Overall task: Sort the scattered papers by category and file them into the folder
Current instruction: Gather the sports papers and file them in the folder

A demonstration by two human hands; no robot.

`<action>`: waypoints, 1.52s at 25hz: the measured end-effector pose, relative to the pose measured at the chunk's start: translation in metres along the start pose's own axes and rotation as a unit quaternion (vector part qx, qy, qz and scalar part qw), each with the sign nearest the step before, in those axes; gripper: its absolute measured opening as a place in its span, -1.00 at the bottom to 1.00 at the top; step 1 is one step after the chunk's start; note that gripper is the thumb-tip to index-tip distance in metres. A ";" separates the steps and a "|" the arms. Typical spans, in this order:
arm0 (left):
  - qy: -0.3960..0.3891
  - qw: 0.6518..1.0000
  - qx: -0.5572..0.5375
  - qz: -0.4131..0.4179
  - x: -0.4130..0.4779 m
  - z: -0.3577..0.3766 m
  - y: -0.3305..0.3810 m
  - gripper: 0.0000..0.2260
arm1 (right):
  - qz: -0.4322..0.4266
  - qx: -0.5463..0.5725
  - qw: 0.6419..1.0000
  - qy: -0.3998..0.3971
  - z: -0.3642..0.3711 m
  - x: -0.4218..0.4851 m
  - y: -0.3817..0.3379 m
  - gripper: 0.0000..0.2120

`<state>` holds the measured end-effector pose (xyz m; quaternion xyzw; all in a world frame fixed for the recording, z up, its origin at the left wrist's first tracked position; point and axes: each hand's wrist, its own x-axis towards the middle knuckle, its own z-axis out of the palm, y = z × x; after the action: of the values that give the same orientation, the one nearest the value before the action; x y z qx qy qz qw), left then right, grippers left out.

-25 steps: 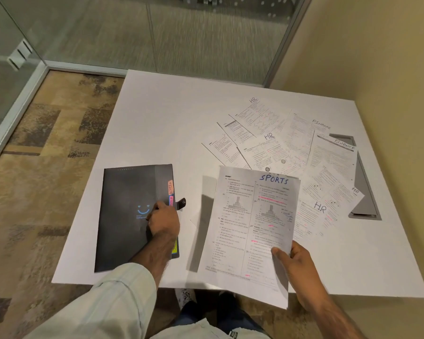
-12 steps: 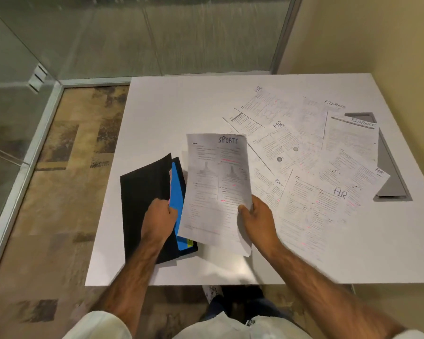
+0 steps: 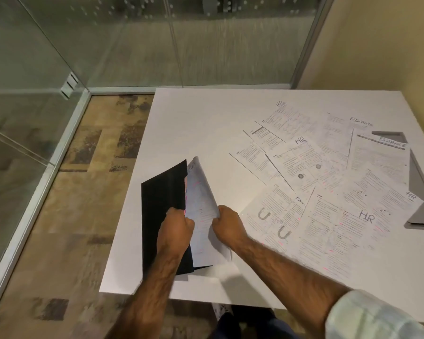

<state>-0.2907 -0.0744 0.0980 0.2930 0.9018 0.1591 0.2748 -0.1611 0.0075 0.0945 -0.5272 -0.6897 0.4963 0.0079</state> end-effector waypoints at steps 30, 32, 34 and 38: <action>-0.029 0.997 0.051 -0.050 0.005 -0.011 0.025 -0.56 | 0.008 0.094 0.989 -0.111 0.069 0.040 -0.012 -0.72; -0.030 0.998 0.044 -0.042 0.009 -0.011 0.017 -0.54 | -0.012 0.086 0.995 -0.050 0.068 0.039 -0.009 -0.84; -0.033 0.997 0.056 -0.039 0.010 -0.010 0.019 -0.54 | -0.033 0.049 0.998 -0.036 0.068 0.039 -0.010 -0.83; -0.042 0.994 0.085 -0.048 0.012 -0.013 0.020 -0.54 | -0.044 0.000 0.997 -0.071 0.067 0.042 -0.014 -0.84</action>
<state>-0.2976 -0.0533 0.1122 0.2785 0.9126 0.0557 0.2939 -0.2257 -0.0067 0.0486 -0.4599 -0.7110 0.5315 -0.0193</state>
